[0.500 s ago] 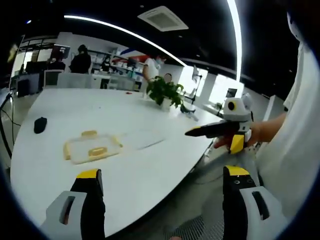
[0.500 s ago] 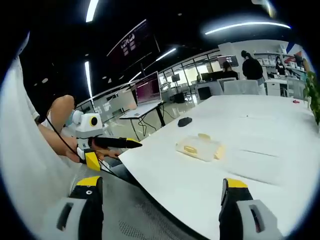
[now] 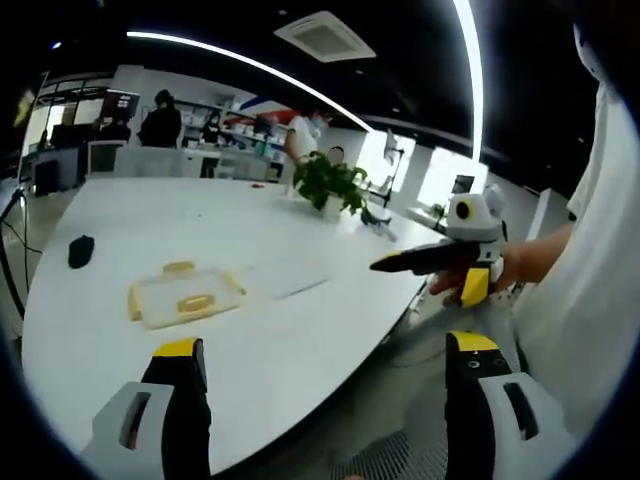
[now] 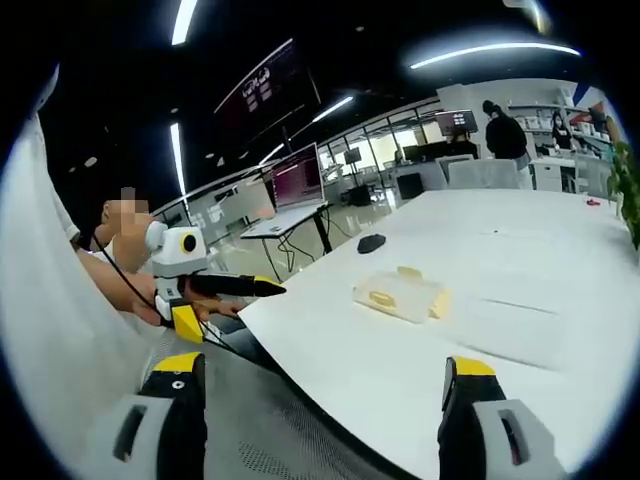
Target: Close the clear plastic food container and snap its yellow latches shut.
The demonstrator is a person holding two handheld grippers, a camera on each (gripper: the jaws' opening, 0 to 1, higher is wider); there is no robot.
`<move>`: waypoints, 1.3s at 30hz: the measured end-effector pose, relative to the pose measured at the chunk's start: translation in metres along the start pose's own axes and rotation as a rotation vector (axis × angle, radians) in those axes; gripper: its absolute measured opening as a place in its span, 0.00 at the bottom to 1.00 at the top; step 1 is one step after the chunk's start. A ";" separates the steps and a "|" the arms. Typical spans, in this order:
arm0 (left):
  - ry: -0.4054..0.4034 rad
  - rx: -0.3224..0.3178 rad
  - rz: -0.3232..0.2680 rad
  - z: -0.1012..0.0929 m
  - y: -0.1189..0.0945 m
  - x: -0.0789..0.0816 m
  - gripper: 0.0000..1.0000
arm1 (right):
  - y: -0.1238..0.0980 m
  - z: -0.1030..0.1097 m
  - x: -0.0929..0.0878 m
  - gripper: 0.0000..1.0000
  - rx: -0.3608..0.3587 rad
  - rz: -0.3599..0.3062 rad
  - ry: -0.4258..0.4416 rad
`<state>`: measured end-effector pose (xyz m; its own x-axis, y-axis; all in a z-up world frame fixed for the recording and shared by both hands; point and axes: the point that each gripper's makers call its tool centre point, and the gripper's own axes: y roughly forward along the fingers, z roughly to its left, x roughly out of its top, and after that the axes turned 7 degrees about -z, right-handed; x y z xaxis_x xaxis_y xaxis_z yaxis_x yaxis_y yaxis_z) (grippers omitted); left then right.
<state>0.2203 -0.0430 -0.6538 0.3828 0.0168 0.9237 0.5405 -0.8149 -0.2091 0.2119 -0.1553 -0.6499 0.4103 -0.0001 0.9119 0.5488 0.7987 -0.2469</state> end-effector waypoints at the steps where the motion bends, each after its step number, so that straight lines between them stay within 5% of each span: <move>1: 0.001 0.000 -0.001 0.000 0.000 0.000 0.98 | 0.000 -0.001 0.000 0.99 -0.005 0.000 -0.008; 39: 0.003 -0.004 0.014 -0.001 0.000 -0.002 0.95 | 0.001 0.002 -0.001 0.99 0.007 0.005 0.003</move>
<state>0.2191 -0.0435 -0.6552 0.3880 0.0037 0.9216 0.5324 -0.8172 -0.2209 0.2107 -0.1535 -0.6503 0.4153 0.0024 0.9097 0.5417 0.8028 -0.2494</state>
